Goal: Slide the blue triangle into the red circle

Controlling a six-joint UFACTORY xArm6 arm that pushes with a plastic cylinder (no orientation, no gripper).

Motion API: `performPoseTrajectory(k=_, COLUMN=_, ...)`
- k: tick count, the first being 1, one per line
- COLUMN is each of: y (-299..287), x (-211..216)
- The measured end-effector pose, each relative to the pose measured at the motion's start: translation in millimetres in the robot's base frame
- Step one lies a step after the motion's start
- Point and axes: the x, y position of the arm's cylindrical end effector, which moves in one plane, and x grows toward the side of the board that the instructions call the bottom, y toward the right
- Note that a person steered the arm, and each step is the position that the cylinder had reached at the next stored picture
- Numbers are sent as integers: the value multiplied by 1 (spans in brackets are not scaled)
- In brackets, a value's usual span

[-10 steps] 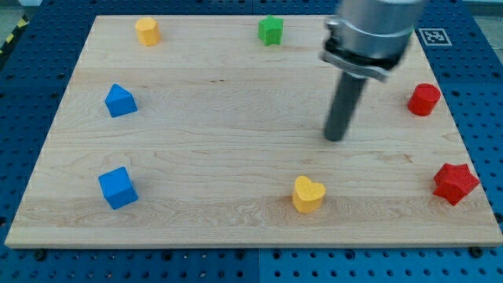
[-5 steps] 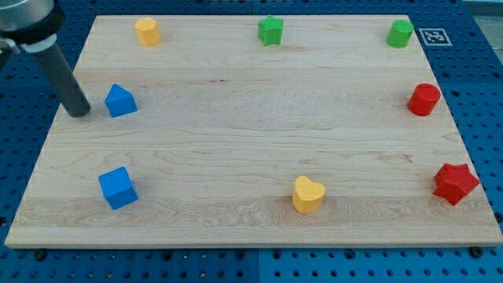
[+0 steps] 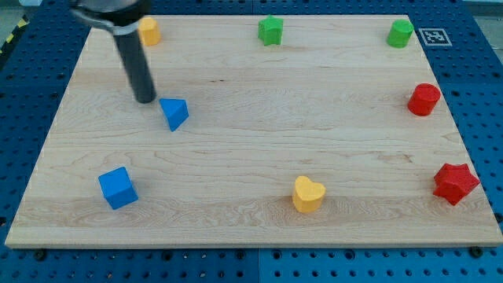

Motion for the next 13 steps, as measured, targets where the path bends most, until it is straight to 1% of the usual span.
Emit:
performPoseTrajectory(k=1, y=-1, x=44)
performPoseTrajectory(k=2, y=39, x=56)
performPoseTrajectory(k=3, y=113, x=22)
performPoseTrajectory(k=4, y=139, x=17)
performPoseTrajectory(k=5, y=96, x=15)
performPoseTrajectory(k=6, y=66, x=-25)
performPoseTrajectory(k=7, y=107, x=-35)
performPoseTrajectory(k=8, y=190, x=-16)
performPoseTrajectory(k=9, y=194, x=-17)
performPoseTrajectory(k=10, y=146, x=-17)
performPoseTrajectory(k=11, y=121, x=-9)
performPoseTrajectory(k=12, y=142, x=21)
performPoseTrajectory(k=13, y=198, x=21)
